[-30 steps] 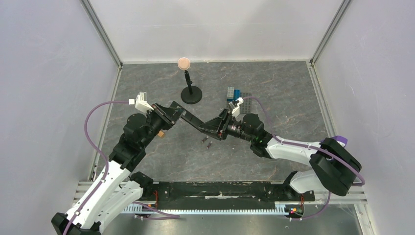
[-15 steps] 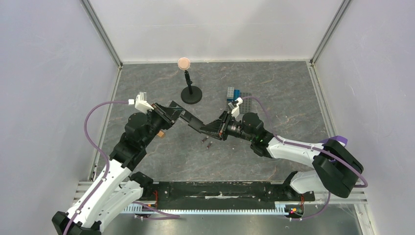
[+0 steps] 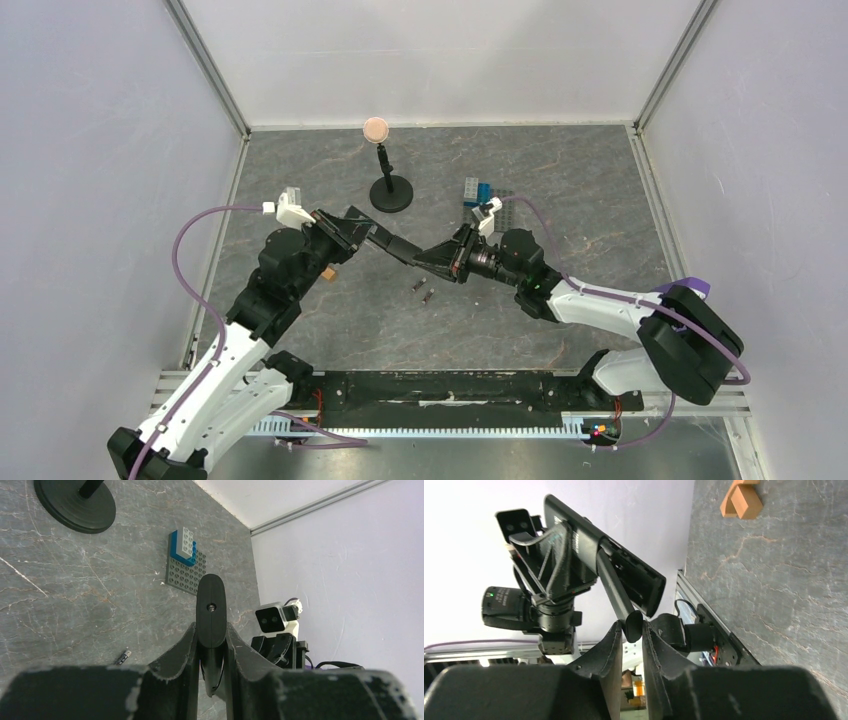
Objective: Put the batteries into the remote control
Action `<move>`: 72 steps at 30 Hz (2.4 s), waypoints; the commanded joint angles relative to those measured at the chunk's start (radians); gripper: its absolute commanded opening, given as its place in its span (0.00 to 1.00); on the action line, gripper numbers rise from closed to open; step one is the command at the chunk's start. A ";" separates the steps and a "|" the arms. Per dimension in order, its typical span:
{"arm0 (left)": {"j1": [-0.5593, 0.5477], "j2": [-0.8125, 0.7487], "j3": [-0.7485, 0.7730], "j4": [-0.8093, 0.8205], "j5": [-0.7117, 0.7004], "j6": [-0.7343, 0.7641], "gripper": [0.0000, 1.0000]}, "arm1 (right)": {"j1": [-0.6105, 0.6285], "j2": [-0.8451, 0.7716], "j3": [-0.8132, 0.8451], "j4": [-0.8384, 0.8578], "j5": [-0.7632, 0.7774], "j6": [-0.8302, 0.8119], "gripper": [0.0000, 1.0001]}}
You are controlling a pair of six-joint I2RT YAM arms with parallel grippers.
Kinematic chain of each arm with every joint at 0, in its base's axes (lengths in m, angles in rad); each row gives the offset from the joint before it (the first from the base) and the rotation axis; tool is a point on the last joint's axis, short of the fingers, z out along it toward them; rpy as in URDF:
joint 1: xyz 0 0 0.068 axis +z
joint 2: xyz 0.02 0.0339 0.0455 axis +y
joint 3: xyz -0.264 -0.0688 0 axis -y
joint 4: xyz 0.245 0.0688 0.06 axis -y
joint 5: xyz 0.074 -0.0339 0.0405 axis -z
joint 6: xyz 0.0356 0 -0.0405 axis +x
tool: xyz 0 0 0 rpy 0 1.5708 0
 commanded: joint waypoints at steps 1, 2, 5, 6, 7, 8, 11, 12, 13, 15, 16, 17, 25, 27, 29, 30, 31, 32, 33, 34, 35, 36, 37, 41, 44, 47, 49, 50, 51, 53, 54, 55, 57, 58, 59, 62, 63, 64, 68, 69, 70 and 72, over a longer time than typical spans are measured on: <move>-0.001 0.003 -0.003 0.037 -0.034 0.052 0.02 | -0.026 0.012 -0.022 0.167 -0.001 0.067 0.06; -0.002 0.005 -0.008 0.038 -0.038 0.058 0.02 | -0.028 0.014 -0.025 0.181 0.000 0.073 0.04; -0.001 0.010 -0.026 0.029 -0.068 0.075 0.02 | -0.033 0.016 -0.029 0.199 0.008 0.072 0.00; -0.002 0.010 -0.036 0.029 -0.079 0.078 0.02 | -0.035 0.016 -0.029 0.202 0.011 0.070 0.00; -0.002 0.010 -0.044 0.028 -0.096 0.078 0.02 | -0.037 0.016 -0.032 0.197 0.016 0.067 0.00; -0.002 0.008 -0.052 0.027 -0.108 0.078 0.02 | -0.043 0.014 -0.036 0.196 0.018 0.064 0.00; -0.001 0.000 -0.076 0.017 -0.143 0.084 0.02 | -0.061 0.006 -0.060 0.181 0.032 0.051 0.00; -0.001 -0.004 -0.080 0.012 -0.156 0.087 0.02 | -0.069 0.001 -0.072 0.169 0.038 0.040 0.00; -0.001 -0.006 -0.086 0.005 -0.165 0.087 0.02 | -0.078 -0.005 -0.084 0.146 0.044 0.025 0.00; -0.001 -0.014 -0.092 -0.001 -0.167 0.094 0.02 | -0.100 -0.016 -0.111 0.098 0.057 -0.019 0.00; -0.001 -0.016 -0.094 -0.005 -0.165 0.096 0.02 | -0.110 -0.021 -0.125 0.062 0.065 -0.046 0.00; -0.002 -0.017 -0.095 -0.005 -0.162 0.099 0.02 | -0.120 -0.027 -0.138 0.022 0.078 -0.080 0.00; -0.002 -0.024 -0.101 0.117 0.075 0.232 0.02 | -0.155 -0.078 -0.209 -0.285 0.266 -0.359 0.00; -0.001 -0.021 -0.092 0.132 0.126 0.266 0.02 | -0.159 -0.085 -0.233 -0.301 0.289 -0.366 0.00; -0.002 -0.017 -0.080 0.137 0.161 0.303 0.02 | -0.162 -0.072 -0.236 -0.321 0.292 -0.370 0.00; -0.001 -0.015 -0.075 0.142 0.184 0.330 0.02 | -0.162 -0.055 -0.230 -0.344 0.293 -0.369 0.00; -0.001 -0.012 -0.071 0.142 0.218 0.354 0.02 | -0.162 -0.041 -0.225 -0.359 0.292 -0.370 0.00; -0.001 -0.012 -0.069 0.168 0.262 0.388 0.02 | -0.162 -0.029 -0.221 -0.377 0.293 -0.370 0.00; -0.001 -0.009 -0.067 0.179 0.297 0.413 0.02 | -0.162 -0.017 -0.221 -0.389 0.296 -0.368 0.00; -0.001 -0.007 -0.065 0.187 0.342 0.443 0.02 | -0.164 -0.011 -0.218 -0.405 0.300 -0.366 0.02; -0.001 -0.006 -0.064 0.198 0.385 0.475 0.02 | -0.164 -0.005 -0.214 -0.425 0.307 -0.369 0.06; -0.002 -0.006 -0.064 0.205 0.432 0.498 0.02 | -0.164 -0.001 -0.209 -0.447 0.314 -0.372 0.08; -0.001 -0.007 -0.065 0.210 0.459 0.520 0.02 | -0.164 0.003 -0.199 -0.472 0.319 -0.383 0.12; -0.001 -0.008 -0.070 0.233 0.590 0.575 0.02 | -0.164 -0.007 -0.173 -0.530 0.294 -0.416 0.26; -0.002 0.008 -0.065 0.230 0.631 0.587 0.02 | -0.164 -0.040 -0.183 -0.528 0.259 -0.420 0.49; -0.002 0.023 -0.065 0.230 0.642 0.585 0.02 | -0.164 -0.074 -0.191 -0.541 0.233 -0.429 0.64; -0.001 0.028 -0.066 0.234 0.638 0.575 0.02 | -0.164 -0.106 -0.196 -0.547 0.226 -0.448 0.66; -0.002 0.026 -0.064 0.229 0.617 0.569 0.02 | -0.163 -0.126 -0.195 -0.549 0.229 -0.465 0.66; -0.001 0.022 -0.062 0.221 0.593 0.566 0.02 | -0.160 -0.151 -0.190 -0.559 0.240 -0.482 0.66; -0.002 0.009 -0.057 0.184 0.494 0.554 0.02 | -0.158 -0.190 -0.166 -0.589 0.273 -0.522 0.66; -0.002 -0.002 -0.054 0.157 0.420 0.551 0.02 | -0.153 -0.201 -0.144 -0.613 0.294 -0.542 0.66; -0.001 -0.013 -0.053 0.137 0.373 0.547 0.02 | -0.140 -0.206 -0.122 -0.635 0.320 -0.558 0.65; -0.002 -0.038 -0.052 0.080 0.231 0.530 0.02 | -0.095 -0.202 -0.060 -0.681 0.415 -0.585 0.62; -0.001 -0.049 -0.052 0.065 0.187 0.526 0.02 | -0.069 -0.194 -0.032 -0.723 0.458 -0.589 0.60; -0.001 -0.060 -0.052 0.046 0.132 0.517 0.02 | -0.039 -0.180 -0.002 -0.747 0.515 -0.594 0.59; -0.002 -0.094 -0.056 0.004 0.015 0.495 0.02 | 0.047 -0.108 0.103 -0.809 0.618 -0.588 0.56; -0.001 -0.105 -0.061 -0.005 -0.009 0.488 0.02 | 0.066 -0.071 0.143 -0.831 0.635 -0.584 0.55; -0.002 -0.112 -0.065 -0.010 -0.030 0.486 0.02 | 0.089 -0.040 0.176 -0.853 0.660 -0.576 0.55; -0.002 -0.128 -0.091 -0.015 -0.071 0.483 0.02 | 0.162 0.116 0.309 -0.933 0.743 -0.527 0.53; -0.002 -0.130 -0.098 -0.013 -0.071 0.482 0.02 | 0.177 0.147 0.335 -0.949 0.760 -0.504 0.53; -0.001 -0.134 -0.108 -0.007 -0.070 0.482 0.02 | 0.191 0.177 0.353 -0.956 0.774 -0.487 0.51; -0.002 -0.142 -0.126 0.003 -0.069 0.482 0.02 | 0.206 0.225 0.381 -0.965 0.794 -0.453 0.49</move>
